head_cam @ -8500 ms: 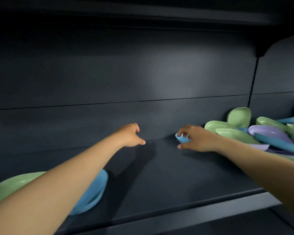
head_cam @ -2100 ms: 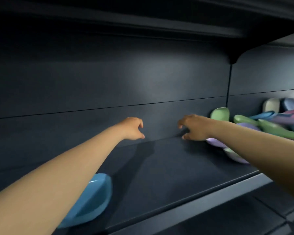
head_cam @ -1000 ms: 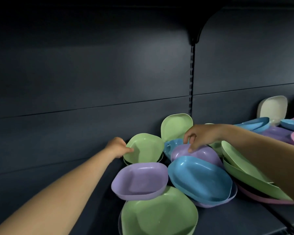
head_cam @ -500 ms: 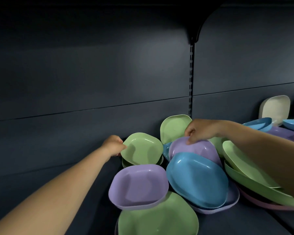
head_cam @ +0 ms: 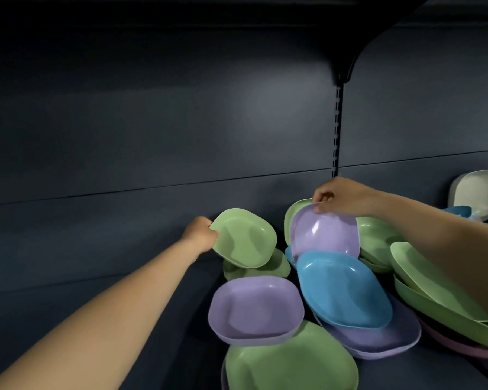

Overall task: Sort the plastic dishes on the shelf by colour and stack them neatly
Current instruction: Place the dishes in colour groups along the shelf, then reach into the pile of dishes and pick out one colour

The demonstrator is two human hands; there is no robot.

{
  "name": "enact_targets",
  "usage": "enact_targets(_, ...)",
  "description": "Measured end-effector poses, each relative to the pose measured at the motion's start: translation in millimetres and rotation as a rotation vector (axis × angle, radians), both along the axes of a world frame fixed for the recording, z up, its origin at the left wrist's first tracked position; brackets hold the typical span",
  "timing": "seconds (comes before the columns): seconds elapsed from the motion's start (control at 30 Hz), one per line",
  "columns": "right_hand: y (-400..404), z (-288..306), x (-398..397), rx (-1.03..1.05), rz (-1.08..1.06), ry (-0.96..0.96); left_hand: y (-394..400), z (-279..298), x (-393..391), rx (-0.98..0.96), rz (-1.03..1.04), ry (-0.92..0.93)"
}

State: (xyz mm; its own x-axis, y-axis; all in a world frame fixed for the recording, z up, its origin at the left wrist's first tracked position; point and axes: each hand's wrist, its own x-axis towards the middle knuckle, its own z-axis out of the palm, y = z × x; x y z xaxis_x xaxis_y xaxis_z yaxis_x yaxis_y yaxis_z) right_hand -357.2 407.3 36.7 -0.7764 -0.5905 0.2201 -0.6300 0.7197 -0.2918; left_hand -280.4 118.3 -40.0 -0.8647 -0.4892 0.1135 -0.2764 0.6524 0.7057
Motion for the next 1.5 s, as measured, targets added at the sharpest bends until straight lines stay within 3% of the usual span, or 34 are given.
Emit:
enact_targets(0.17, -13.6, 9.6, 11.9, -0.178, -0.053, 0.187, -7.5, 10.8, 16.7, 0.074, 0.02, 0.048)
enact_targets(0.33, -42.4, 19.7, 37.0, -0.247, -0.07, 0.167, -29.9, 22.3, 48.2, 0.169, 0.038, 0.106)
enact_targets(0.63, -140.8, 24.3, 127.3, -0.331, -0.071, -0.1, -100.7, 40.2, 162.7, 0.641, 0.093, 0.197)
enact_targets(0.8, -216.6, 18.3, 201.8, -0.451, -0.033, -0.362, -166.6, 46.4, 249.9, 0.779, 0.134, 0.263)
enact_targets(1.17, -375.8, 7.4, 361.9, -0.497, -0.014, -0.519, -316.6, 41.5, 424.8, 0.8, 0.099, 0.347)
enact_targets(1.5, -491.4, 5.3, 428.7, -0.594, -0.069, -0.647, -427.2, 42.6, 523.3, 0.771, 0.233, 0.479)
